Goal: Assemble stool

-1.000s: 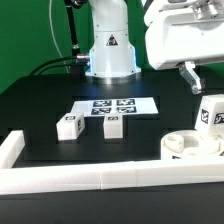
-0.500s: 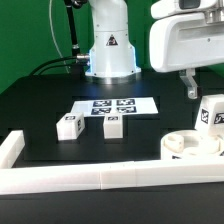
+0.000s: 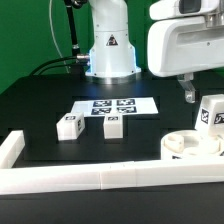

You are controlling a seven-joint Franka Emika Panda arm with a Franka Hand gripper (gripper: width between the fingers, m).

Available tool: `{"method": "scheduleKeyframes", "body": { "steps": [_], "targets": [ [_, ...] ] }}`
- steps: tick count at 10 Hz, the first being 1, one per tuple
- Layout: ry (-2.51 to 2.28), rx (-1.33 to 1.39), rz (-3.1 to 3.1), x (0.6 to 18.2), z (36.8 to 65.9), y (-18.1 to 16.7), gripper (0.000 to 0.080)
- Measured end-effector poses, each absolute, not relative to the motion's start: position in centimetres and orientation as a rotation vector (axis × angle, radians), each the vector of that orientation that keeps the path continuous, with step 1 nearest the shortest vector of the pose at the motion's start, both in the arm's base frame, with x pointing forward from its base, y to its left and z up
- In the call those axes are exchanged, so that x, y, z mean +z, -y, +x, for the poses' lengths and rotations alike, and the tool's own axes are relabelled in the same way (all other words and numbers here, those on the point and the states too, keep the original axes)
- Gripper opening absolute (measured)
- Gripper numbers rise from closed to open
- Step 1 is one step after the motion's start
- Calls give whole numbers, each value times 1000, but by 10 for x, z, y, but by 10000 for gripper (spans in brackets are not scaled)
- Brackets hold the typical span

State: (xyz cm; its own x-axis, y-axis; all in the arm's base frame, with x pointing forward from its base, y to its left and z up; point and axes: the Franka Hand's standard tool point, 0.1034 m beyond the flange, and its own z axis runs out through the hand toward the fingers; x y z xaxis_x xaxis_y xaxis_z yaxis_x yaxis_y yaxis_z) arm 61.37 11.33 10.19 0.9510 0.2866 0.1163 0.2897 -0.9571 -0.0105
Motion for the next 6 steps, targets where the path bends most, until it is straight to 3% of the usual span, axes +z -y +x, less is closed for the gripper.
{"method": "scheduleKeyframes", "body": {
  "steps": [4, 6],
  "targets": [
    [443, -165, -3079, 94, 612, -113, 648],
    [452, -160, -3076, 92, 609, -117, 378]
  ]
}}
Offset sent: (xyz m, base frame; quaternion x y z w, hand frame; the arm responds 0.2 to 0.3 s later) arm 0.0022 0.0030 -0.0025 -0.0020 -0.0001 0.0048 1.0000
